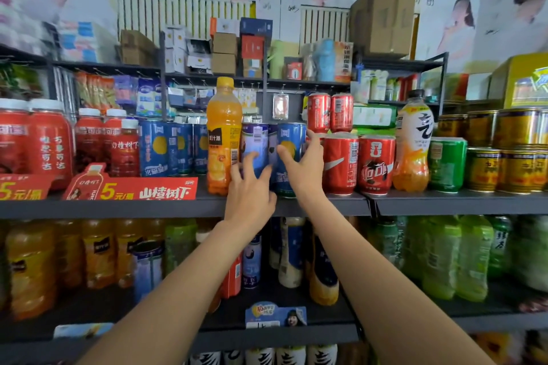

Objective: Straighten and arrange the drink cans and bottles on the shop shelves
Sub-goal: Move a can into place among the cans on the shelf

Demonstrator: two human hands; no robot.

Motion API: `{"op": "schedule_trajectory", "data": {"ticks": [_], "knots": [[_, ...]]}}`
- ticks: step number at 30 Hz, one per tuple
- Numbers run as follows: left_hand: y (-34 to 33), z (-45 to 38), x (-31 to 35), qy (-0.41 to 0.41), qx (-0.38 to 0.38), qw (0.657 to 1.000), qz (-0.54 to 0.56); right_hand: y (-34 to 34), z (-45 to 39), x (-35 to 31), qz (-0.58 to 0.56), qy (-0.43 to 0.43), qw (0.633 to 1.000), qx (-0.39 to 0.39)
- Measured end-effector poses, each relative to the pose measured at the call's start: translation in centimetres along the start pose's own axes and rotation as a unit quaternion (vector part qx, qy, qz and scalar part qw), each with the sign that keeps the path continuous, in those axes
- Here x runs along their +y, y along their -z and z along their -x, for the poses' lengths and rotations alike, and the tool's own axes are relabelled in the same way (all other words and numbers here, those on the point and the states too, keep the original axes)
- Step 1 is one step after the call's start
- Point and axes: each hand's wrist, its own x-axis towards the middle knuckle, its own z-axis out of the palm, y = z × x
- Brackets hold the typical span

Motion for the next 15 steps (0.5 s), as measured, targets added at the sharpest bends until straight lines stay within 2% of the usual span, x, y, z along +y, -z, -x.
{"op": "schedule_trajectory", "data": {"ticks": [2,3,5,6,7,10,12,15], "knots": [[0.1,0.1,-0.1,-0.006,0.037,0.999,0.03,0.0,0.2,0.6,0.0,-0.005,1.0,-0.005],[0.3,0.2,-0.2,0.001,0.084,0.995,0.052,0.0,0.4,1.0,0.009,-0.008,1.0,-0.017],[1.0,-0.1,-0.5,0.072,0.191,0.971,0.123,0.1,0.8,1.5,0.028,-0.015,0.999,-0.034],[1.5,-0.5,-0.8,0.128,0.218,0.953,0.168,0.1,1.0,1.8,0.033,-0.014,0.999,-0.037],[1.9,-1.0,-1.3,0.18,0.218,0.936,0.211,0.0,1.1,1.9,0.041,-0.015,0.998,-0.038],[2.3,-2.8,-2.8,0.272,0.13,0.915,0.268,0.0,0.9,2.2,0.094,-0.001,0.995,-0.013],[2.3,-3.6,-3.6,0.299,0.089,0.908,0.28,0.1,0.9,2.3,0.101,0.005,0.995,0.019],[2.7,-3.9,-4.4,0.306,0.085,0.907,0.276,0.0,1.6,2.2,0.081,0.02,0.995,0.049]]}}
